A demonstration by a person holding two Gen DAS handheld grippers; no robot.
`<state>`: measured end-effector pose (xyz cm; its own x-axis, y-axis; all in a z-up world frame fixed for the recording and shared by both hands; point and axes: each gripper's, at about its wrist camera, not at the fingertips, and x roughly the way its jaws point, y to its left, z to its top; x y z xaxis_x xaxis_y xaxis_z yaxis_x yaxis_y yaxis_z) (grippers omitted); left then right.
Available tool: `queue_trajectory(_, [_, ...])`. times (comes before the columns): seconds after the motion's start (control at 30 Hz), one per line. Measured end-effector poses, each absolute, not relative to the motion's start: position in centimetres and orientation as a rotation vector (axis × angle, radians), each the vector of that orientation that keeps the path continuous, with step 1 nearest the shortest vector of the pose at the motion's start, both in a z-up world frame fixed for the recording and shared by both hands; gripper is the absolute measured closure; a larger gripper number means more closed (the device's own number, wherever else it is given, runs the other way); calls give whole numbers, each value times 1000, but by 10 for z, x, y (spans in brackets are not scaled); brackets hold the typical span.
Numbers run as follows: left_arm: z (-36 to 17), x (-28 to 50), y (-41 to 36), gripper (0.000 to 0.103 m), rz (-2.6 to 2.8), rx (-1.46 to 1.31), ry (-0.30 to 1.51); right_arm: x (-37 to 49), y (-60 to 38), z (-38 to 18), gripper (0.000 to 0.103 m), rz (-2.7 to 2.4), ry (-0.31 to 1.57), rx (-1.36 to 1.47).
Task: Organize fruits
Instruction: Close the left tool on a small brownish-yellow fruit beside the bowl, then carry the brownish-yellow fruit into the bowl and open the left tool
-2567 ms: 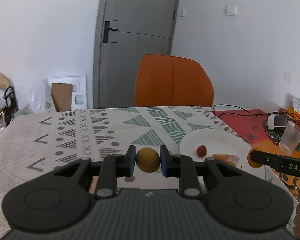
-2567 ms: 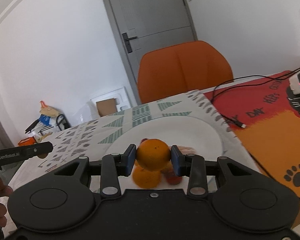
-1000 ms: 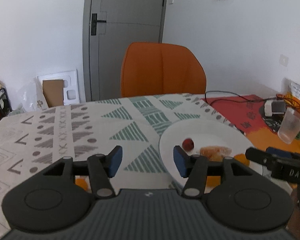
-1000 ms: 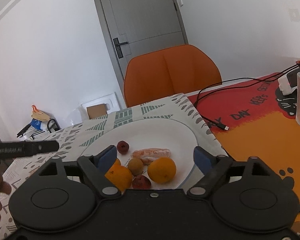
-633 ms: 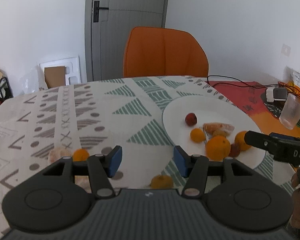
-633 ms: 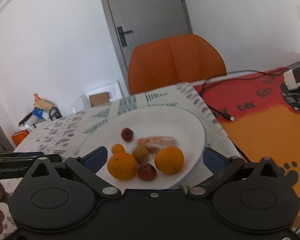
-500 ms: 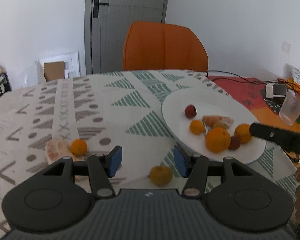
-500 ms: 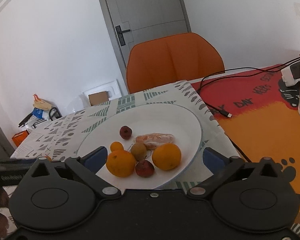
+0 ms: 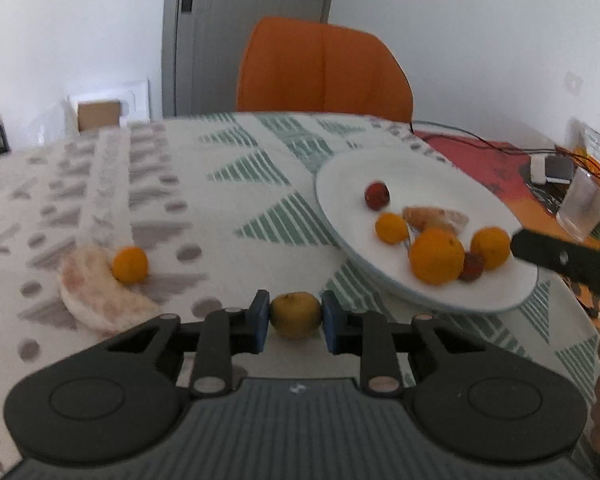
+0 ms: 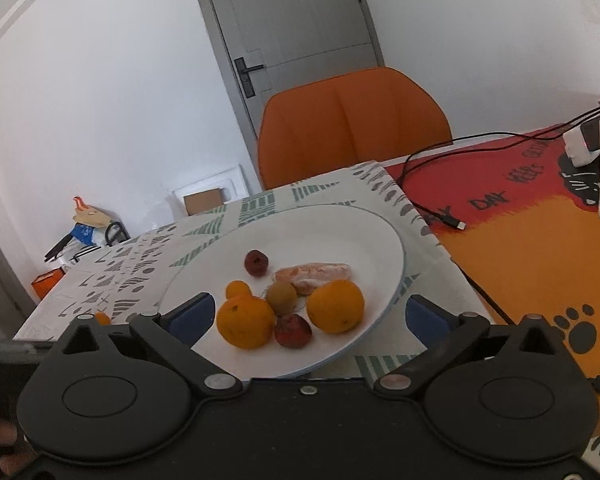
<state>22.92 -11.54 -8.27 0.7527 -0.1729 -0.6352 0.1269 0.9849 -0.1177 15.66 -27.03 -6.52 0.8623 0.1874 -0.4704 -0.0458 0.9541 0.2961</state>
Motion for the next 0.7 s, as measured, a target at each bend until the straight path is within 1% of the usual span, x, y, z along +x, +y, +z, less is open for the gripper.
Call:
queue_trajectory(0.4, [-48, 235, -124, 77, -160, -25, 591, 152, -275, -62, 0, 129, 495, 310])
queue_trajectory(0.7, [-43, 243, -143, 77, -194, -4, 579, 151, -280, -61, 0, 116, 483, 328])
